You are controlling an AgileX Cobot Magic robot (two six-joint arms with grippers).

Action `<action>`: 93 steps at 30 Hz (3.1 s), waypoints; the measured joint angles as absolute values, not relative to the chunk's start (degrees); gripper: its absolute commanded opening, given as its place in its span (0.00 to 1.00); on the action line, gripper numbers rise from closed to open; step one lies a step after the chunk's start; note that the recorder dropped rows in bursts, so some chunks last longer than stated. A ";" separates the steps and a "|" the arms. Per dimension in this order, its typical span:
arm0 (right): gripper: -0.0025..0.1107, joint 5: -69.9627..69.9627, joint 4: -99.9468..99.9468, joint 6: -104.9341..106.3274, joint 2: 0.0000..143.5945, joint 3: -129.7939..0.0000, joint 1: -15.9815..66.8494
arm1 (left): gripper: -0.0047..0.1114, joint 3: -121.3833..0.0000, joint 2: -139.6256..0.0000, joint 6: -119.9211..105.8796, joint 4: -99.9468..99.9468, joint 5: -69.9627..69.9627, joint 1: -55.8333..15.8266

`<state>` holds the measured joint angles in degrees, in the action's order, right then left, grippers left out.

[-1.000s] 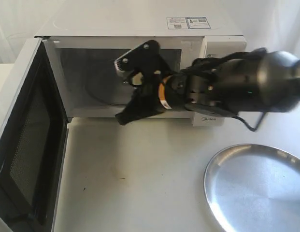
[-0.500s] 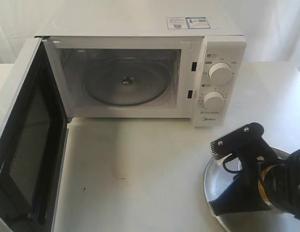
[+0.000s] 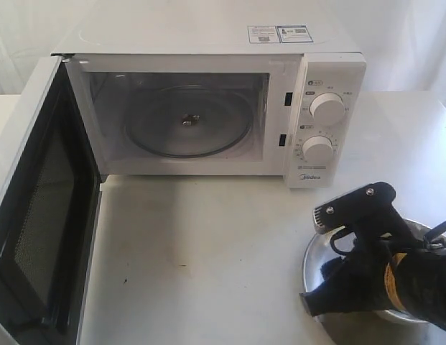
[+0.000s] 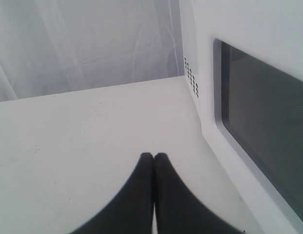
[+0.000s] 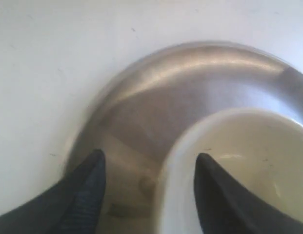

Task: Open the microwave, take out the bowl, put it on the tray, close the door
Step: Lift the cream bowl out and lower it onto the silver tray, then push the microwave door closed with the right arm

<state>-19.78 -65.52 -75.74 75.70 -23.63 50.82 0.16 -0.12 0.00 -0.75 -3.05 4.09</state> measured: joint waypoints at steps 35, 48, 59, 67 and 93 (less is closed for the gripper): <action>0.02 10.63 -41.34 -19.14 110.10 -90.20 72.85 | 0.04 0.16 -0.12 0.00 -0.75 -3.05 4.09; 0.02 -33.53 -56.51 -8.29 109.76 -91.69 71.81 | 0.04 0.16 -0.12 0.00 -0.75 -3.05 4.09; 0.02 -70.12 -77.68 -42.39 106.27 -90.42 58.56 | 0.04 0.16 -0.12 0.00 -0.75 -3.05 4.09; 0.02 -58.05 -71.17 -43.09 99.96 -90.51 63.42 | 0.04 0.16 -0.12 0.00 -0.75 -3.05 4.09; 0.02 -18.82 -48.91 -44.26 66.24 -61.71 74.25 | 0.04 0.16 -0.12 0.00 -0.75 -3.05 4.09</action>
<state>-18.82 -48.91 -44.26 66.24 -61.71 74.25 0.16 -0.12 0.00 -0.75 -3.05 4.09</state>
